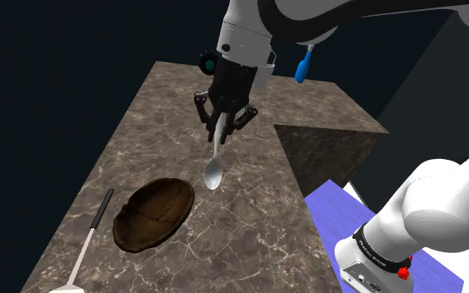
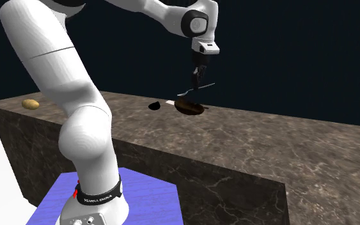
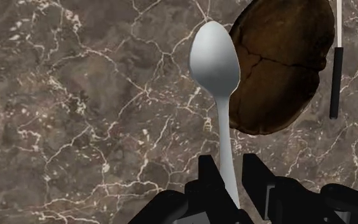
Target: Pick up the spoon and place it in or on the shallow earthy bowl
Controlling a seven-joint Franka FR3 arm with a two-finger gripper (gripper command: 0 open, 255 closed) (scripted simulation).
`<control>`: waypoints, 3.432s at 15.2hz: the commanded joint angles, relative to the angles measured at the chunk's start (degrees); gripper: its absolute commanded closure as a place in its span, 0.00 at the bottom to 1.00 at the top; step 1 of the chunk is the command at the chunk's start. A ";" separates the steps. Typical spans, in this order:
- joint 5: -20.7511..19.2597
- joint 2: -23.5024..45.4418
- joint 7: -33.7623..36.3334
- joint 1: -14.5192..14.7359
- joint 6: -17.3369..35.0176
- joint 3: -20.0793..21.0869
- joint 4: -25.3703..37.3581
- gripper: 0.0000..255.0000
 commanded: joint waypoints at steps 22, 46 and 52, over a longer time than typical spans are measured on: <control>-11.63 21.29 21.31 6.10 10.94 11.77 12.15 1.00; -10.05 18.81 19.85 5.17 7.29 11.35 13.53 0.00; -10.05 18.81 19.85 5.18 7.29 11.35 13.53 0.00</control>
